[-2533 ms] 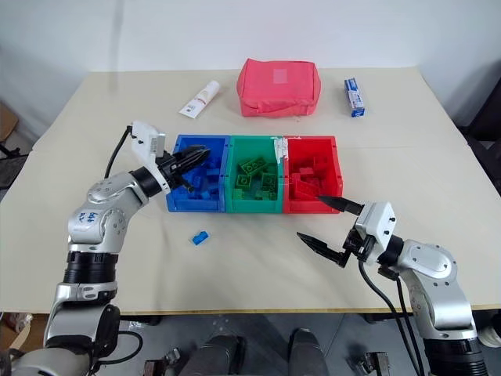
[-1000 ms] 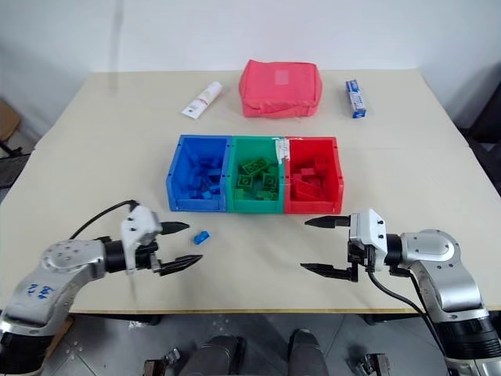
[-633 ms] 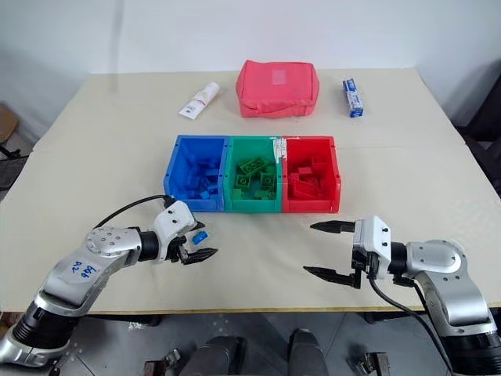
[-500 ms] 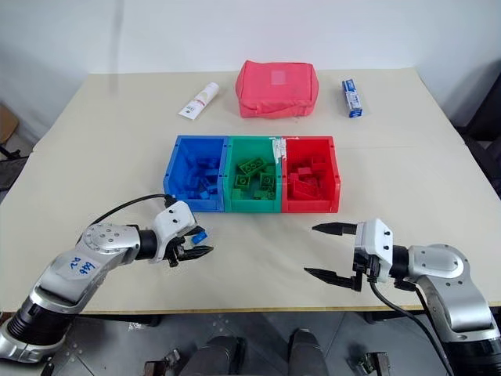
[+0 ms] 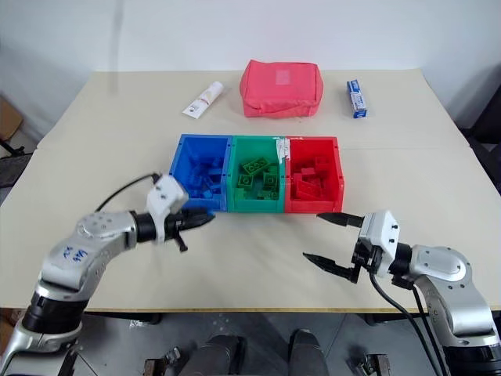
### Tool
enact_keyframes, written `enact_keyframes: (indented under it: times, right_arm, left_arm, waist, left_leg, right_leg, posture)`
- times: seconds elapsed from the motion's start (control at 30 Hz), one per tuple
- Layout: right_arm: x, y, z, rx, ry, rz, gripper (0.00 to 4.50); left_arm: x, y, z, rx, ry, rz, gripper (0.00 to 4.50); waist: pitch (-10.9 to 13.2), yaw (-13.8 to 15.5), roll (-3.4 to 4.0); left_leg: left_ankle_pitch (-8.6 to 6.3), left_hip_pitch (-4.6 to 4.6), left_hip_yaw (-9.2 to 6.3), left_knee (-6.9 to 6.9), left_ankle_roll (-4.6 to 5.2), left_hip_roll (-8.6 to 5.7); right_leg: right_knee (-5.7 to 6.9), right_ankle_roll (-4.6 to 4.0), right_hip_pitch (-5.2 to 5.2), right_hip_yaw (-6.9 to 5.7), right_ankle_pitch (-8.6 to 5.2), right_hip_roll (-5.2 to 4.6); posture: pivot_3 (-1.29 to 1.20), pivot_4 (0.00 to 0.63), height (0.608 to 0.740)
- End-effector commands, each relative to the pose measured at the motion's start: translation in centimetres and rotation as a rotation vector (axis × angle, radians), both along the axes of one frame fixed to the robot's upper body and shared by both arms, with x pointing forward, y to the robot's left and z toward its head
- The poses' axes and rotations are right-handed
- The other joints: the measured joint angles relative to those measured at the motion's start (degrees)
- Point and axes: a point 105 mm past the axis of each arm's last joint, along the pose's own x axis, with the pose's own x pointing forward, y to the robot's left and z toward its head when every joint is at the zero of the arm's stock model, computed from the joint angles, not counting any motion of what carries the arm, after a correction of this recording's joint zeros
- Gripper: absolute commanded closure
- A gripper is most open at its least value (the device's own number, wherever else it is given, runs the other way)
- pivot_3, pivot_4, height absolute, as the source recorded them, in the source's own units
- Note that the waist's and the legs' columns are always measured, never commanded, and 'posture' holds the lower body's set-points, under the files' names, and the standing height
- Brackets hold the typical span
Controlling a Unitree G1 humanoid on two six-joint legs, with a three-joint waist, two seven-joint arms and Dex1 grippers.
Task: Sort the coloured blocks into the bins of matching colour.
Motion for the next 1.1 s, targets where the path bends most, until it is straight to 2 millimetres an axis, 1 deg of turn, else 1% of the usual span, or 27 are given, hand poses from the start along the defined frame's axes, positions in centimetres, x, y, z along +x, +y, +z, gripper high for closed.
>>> enact_keyframes:
  times: [0.03,0.1,0.2,0.27,0.37,0.43,0.5,0.57,0.63,0.7,0.77,0.83,0.87,0.9,1.0,1.1]
  right_arm:
    - [0.6,0.0,2.8,0.089,-0.095,-0.051,0.0]
    - [1.1,0.1,3.2,0.108,-0.116,-0.072,0.0]
    - [1.3,0.6,3.3,0.108,-0.123,-0.065,0.0]
    - [1.3,0.6,3.4,0.105,-0.125,-0.062,0.0]
    - [1.2,0.4,3.5,0.099,-0.13,-0.067,0.0]
    - [1.1,0.2,3.5,0.094,-0.131,-0.069,0.0]
    - [1.1,0.1,3.6,0.09,-0.131,-0.071,0.0]
    - [1.1,-0.2,3.4,0.077,-0.124,-0.067,0.0]
    - [1.2,-0.3,3.3,0.068,-0.119,-0.062,0.0]
    - [1.3,-0.3,3.2,0.067,-0.117,-0.061,0.0]
    - [1.3,-0.2,3.0,0.053,-0.11,-0.044,0.0]
    - [1.3,-0.1,2.6,0.031,-0.101,-0.016,0.0]
    - [1.3,0.0,2.5,0.025,-0.098,-0.009,0.0]
    - [1.1,0.0,2.4,0.017,-0.088,0.006,0.0]
    - [0.4,-0.2,1.4,-0.053,-0.049,0.073,0.0]
    - [-0.2,-0.4,0.5,-0.105,-0.022,0.12,0.0]
  left_arm:
    - [1.8,0.7,4.0,-0.099,-0.135,0.087,4.16]
    - [2.9,0.6,4.7,-0.112,-0.17,0.11,4.16]
    - [5.2,0.7,4.2,-0.114,-0.156,0.182,4.16]
    - [5.8,0.4,4.4,-0.143,-0.149,0.178,3.41]
    - [5.7,0.0,4.4,-0.144,-0.145,0.133,2.55]
    - [5.5,0.4,4.5,-0.149,-0.149,0.119,1.93]
    - [5.2,1.0,4.8,-0.159,-0.168,0.107,1.31]
    - [3.8,3.0,4.7,-0.15,-0.194,0.073,0.71]
    - [2.5,4.4,4.3,-0.122,-0.198,0.035,0.71]
    - [1.7,5.1,3.9,-0.099,-0.184,0.017,0.71]
    - [0.9,6.8,3.3,-0.089,-0.188,0.022,0.71]
    - [-1.1,8.1,3.0,-0.062,-0.235,-0.039,0.71]
    - [-1.8,8.3,2.9,-0.051,-0.248,-0.063,0.71]
    - [-3.0,8.9,2.4,-0.033,-0.238,-0.099,0.71]
    - [-6.0,10.8,0.0,0.066,-0.166,-0.138,0.71]
    - [-7.4,12.2,-1.7,0.112,-0.119,-0.126,0.71]
  waist:
    - [0.0,0.0,0.0]
    - [0.0,0.0,0.01]
    - [0.0,-0.1,0.0]
    - [0.0,-0.1,0.0]
    - [0.0,-0.2,0.0]
    - [0.0,-0.2,0.0]
    - [0.0,-0.2,0.0]
    - [0.0,-0.5,0.01]
    - [0.0,-1.3,0.02]
    - [0.0,-1.5,0.02]
    - [0.0,-1.4,0.02]
    - [0.0,-1.4,0.02]
    - [0.0,-1.5,0.02]
    - [0.0,-1.5,0.02]
    - [0.0,-1.7,0.03]
    - [0.0,-1.5,0.03]
  left_leg:
    - [0.0,0.0,0.0,0.01,0.0,-0.01]
    - [0.0,0.03,0.0,-0.01,0.0,-0.02]
    - [0.0,0.04,0.04,-0.05,0.0,-0.04]
    - [0.0,0.02,0.03,-0.03,0.0,-0.04]
    - [0.0,0.0,0.06,-0.04,0.02,-0.05]
    - [-0.01,0.0,0.06,-0.04,0.02,-0.05]
    - [-0.01,0.0,0.05,-0.02,0.01,-0.04]
    - [0.0,0.0,0.06,-0.01,0.01,-0.03]
    - [0.0,0.05,0.13,-0.07,0.01,0.02]
    - [0.0,0.06,0.12,-0.14,0.0,0.05]
    - [0.0,0.05,0.08,-0.09,0.01,0.02]
    - [0.0,0.06,0.07,-0.05,0.02,-0.03]
    - [0.0,0.06,0.07,-0.08,0.03,-0.02]
    - [0.0,0.06,0.07,-0.11,0.03,-0.01]
    - [-0.01,0.06,0.09,-0.24,0.03,0.04]
    - [-0.02,0.06,0.09,-0.26,0.04,0.06]
  right_leg:
    - [0.01,0.01,0.01,0.0,0.0,0.0]
    - [0.0,0.01,0.03,0.0,0.0,0.01]
    - [0.01,0.01,0.0,0.02,0.0,0.01]
    - [0.02,0.01,-0.01,0.0,0.01,0.01]
    - [0.02,0.02,-0.05,0.03,0.01,0.0]
    - [0.02,0.02,-0.05,0.03,0.01,0.0]
    - [0.03,0.02,-0.05,0.03,0.01,0.0]
    - [0.04,0.02,-0.05,0.04,0.01,0.01]
    - [0.05,0.01,-0.07,0.08,0.01,0.03]
    - [0.05,-0.01,-0.09,0.08,0.0,0.03]
    - [0.04,-0.01,-0.06,0.06,0.0,0.01]
    - [0.03,0.0,-0.01,0.06,0.0,-0.04]
    - [0.0,0.0,-0.02,0.06,0.0,-0.04]
    - [-0.01,-0.01,-0.03,0.06,0.0,-0.04]
    - [-0.09,-0.04,-0.05,0.07,-0.02,-0.05]
    - [-0.16,-0.06,-0.04,0.06,-0.03,-0.04]
  posture:
    - [0.0,0.15,0.74]
    - [0.0,0.15,0.74]
    - [0.0,0.15,0.74]
    - [0.0,0.15,0.74]
    - [0.0,0.15,0.74]
    - [0.0,0.15,0.74]
    - [0.0,0.15,0.74]
    - [0.0,0.15,0.74]
    - [0.0,0.15,0.74]
    - [0.0,0.15,0.74]
    - [0.0,0.15,0.74]
    - [0.0,0.15,0.74]
    - [0.0,0.15,0.74]
    - [0.0,0.15,0.74]
    - [0.0,0.15,0.74]
    - [0.0,0.15,0.74]
